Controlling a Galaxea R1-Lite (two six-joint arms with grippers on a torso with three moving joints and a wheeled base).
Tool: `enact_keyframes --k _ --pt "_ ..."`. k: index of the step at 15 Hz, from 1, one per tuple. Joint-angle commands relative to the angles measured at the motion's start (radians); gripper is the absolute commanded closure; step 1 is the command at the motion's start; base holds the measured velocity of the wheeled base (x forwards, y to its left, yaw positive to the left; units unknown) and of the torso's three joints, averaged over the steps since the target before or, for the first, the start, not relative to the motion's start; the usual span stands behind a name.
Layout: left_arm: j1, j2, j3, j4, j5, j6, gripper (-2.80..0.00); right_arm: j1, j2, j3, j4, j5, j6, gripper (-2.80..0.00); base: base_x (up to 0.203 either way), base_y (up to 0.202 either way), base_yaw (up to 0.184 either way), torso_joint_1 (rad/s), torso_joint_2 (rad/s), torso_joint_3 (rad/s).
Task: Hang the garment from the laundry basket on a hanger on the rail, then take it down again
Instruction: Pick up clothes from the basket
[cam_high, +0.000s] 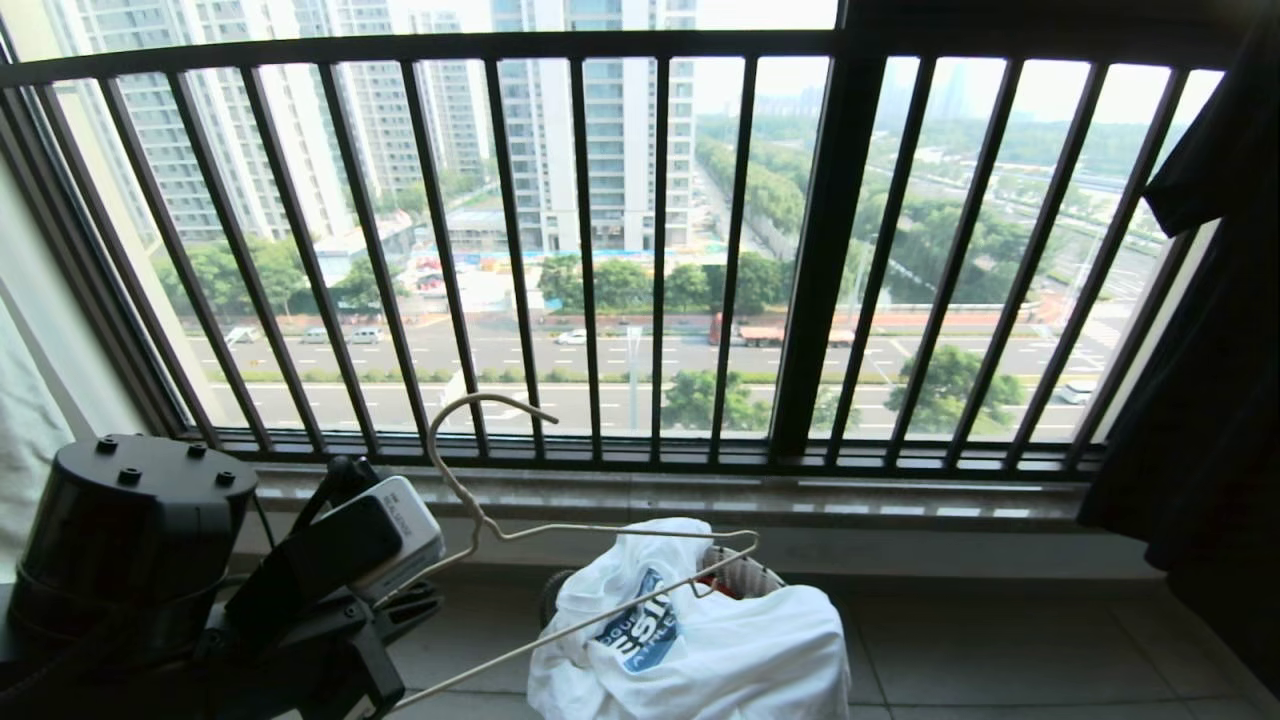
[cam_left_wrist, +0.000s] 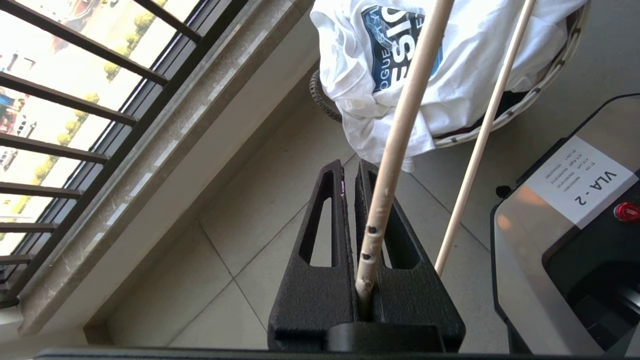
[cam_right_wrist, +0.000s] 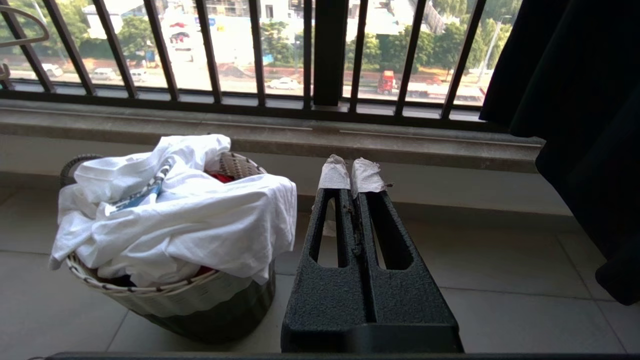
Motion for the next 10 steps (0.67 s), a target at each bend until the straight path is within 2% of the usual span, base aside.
enact_keyframes --k 1,4,10 --pt "0.000 -0.001 0.000 0.001 0.000 0.002 0.00 0.000 0.001 0.000 0.000 0.000 0.000 0.00 0.000 0.000 0.000 -0.084 0.44 0.357" --pt "0.001 -0.008 0.000 0.000 0.000 0.002 0.00 0.000 0.001 0.000 0.000 0.000 0.000 0.00 0.000 0.000 0.000 -0.040 0.39 0.341" --pt "0.000 -0.017 0.001 0.001 -0.001 0.003 0.00 0.000 0.001 0.000 0.000 0.000 0.000 0.00 0.000 0.000 0.000 -0.006 0.06 0.055"
